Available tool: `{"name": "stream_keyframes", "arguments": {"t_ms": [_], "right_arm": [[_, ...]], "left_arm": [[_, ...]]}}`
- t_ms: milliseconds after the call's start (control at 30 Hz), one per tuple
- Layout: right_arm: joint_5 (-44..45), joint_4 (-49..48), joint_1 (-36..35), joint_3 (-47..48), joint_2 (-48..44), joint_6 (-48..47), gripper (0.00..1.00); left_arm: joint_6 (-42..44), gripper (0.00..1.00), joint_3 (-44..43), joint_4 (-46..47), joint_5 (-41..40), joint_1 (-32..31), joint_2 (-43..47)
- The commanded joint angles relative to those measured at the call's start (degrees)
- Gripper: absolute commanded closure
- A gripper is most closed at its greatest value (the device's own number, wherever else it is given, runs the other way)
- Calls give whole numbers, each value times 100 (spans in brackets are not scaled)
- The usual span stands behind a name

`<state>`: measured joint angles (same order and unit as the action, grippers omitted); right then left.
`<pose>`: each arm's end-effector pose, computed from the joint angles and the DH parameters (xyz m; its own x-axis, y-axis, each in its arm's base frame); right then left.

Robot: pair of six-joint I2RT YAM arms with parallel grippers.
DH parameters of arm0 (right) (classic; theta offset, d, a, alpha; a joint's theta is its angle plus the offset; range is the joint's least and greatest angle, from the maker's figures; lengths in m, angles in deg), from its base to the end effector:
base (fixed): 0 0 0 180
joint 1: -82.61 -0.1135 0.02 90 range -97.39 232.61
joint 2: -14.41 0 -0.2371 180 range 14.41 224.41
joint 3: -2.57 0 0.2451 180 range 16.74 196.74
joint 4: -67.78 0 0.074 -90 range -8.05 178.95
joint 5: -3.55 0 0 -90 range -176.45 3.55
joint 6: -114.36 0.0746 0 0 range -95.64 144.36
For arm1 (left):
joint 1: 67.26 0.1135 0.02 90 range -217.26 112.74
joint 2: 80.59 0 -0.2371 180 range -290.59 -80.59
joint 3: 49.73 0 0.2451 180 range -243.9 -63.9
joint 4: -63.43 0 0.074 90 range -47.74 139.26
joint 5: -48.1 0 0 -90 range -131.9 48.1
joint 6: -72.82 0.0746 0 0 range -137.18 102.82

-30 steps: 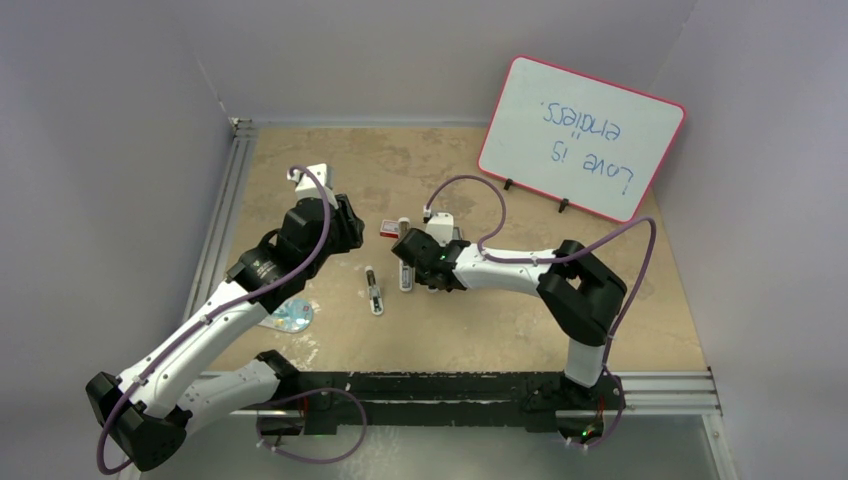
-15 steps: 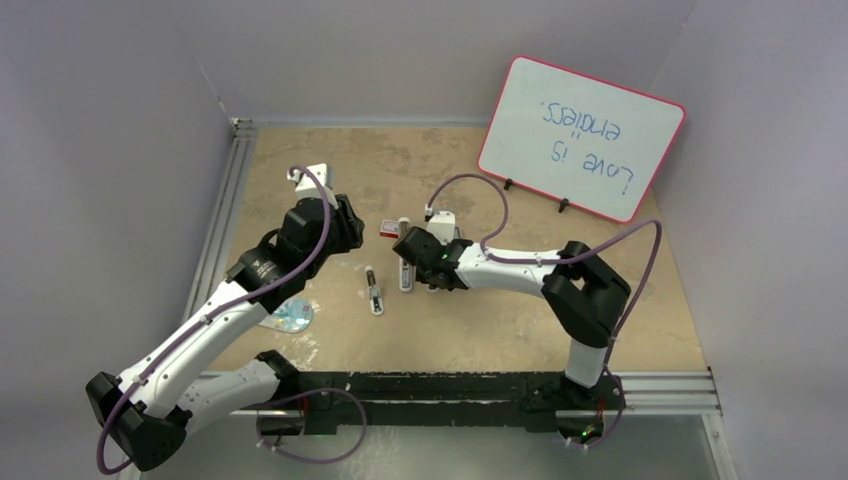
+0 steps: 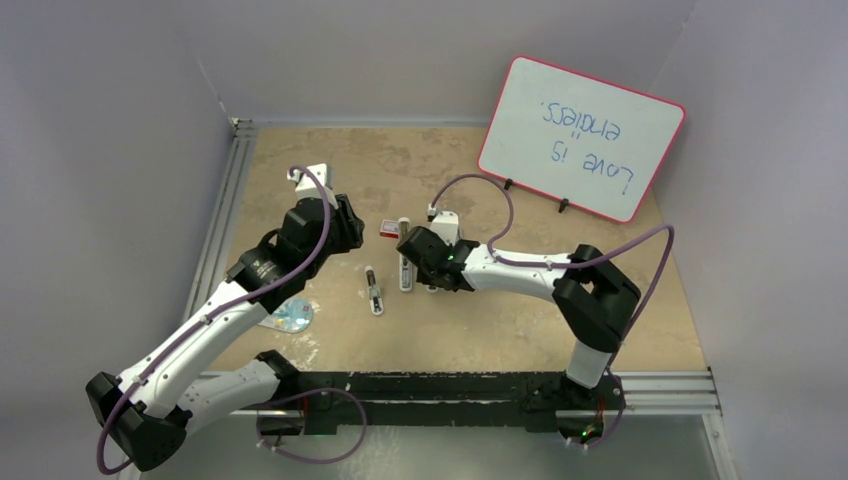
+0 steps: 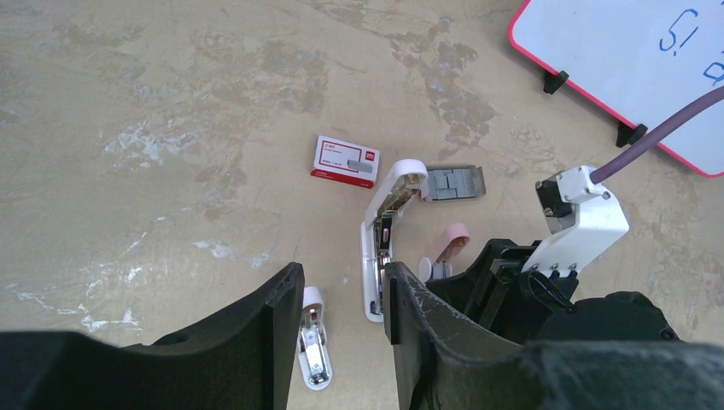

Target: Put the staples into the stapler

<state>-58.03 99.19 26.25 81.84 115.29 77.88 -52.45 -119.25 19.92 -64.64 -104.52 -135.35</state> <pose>0.2382 0.2939 0.1445 -0.7243 0.1880 -0.6633 0.0148 0.9661 0.2576 0.2128 -0.1256 0.3009 -0.4792 -0.3046 -0.8232 0.0146 0.9350 -0.3545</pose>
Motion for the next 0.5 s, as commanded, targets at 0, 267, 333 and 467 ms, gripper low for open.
{"name": "stream_keyframes", "arguments": {"t_ms": [0,267,333,467], "right_arm": [[-20,0,-33,11,-26,91,69],[-5,-23,-31,42,123,83,69],[42,-18,-33,46,142,97,68],[48,-27,-33,40,172,107,67]], "left_arm": [[91,61,68,166,-64,21,1],[93,61,60,165,-64,25,-10],[91,61,60,164,-64,24,-8],[94,60,60,172,-72,22,-17]]}}
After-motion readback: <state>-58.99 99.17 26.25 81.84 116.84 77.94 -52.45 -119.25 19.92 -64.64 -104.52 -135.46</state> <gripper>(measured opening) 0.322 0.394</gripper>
